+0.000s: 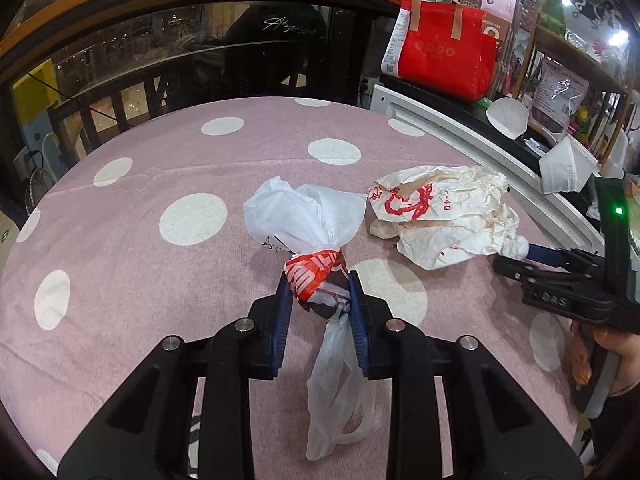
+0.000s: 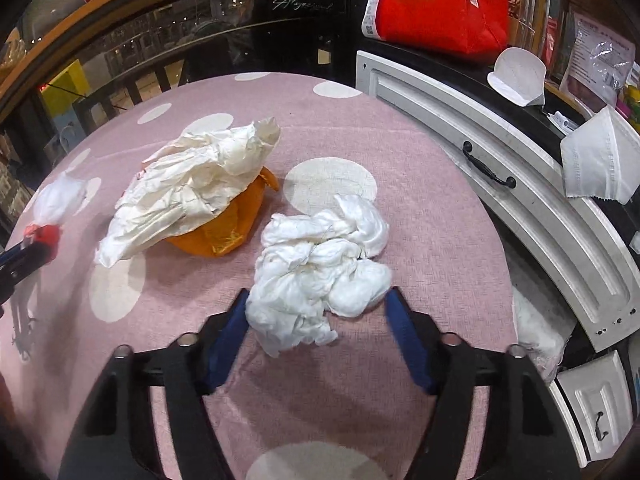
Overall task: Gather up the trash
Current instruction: 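Grasp the white plastic bag with the left tool while the right tool grasps a white tissue, then carry the white tissue into the bin and open the right tool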
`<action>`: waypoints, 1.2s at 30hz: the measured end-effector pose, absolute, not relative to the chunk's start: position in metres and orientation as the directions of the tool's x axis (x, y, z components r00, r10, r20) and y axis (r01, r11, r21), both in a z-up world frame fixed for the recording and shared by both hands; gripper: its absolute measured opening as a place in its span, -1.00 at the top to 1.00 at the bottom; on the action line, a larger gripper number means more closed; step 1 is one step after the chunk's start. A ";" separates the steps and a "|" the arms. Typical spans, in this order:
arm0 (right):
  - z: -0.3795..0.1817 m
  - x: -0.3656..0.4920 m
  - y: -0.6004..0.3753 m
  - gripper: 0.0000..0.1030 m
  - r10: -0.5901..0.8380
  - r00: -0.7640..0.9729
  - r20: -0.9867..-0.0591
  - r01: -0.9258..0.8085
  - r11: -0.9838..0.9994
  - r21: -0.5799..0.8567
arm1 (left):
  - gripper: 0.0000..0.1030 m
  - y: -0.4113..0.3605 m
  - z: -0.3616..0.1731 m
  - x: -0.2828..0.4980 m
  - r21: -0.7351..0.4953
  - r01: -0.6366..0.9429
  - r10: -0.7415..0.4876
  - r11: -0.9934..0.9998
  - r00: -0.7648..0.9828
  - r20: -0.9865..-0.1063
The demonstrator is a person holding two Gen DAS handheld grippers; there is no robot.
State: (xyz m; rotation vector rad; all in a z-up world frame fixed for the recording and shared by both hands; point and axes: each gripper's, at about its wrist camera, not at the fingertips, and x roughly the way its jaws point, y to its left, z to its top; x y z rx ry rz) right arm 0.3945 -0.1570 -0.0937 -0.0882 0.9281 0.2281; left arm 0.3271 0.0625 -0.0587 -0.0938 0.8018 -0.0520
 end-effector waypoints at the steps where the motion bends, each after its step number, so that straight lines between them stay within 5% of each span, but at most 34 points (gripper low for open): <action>1: -0.094 0.394 -0.158 0.05 0.152 0.577 -0.803 -0.227 0.974 0.022 | 0.46 0.062 -0.059 0.325 -0.108 0.012 -0.086 0.994 0.693 -0.716; 5: -0.087 0.387 -0.164 0.55 0.163 0.596 -0.786 -0.220 0.975 0.036 | 0.46 0.060 -0.059 0.316 -0.124 0.021 -0.104 0.992 0.691 -0.716; 8: -0.079 0.377 -0.168 0.62 0.189 0.603 -0.775 -0.223 0.973 0.063 | 0.46 0.057 -0.057 0.307 -0.130 0.029 -0.114 0.991 0.694 -0.711; 36: -0.048 0.238 -0.232 0.63 0.224 0.689 -0.689 -0.186 0.974 0.131 | 0.46 -0.024 -0.045 0.210 -0.163 0.171 -0.236 0.972 0.702 -0.672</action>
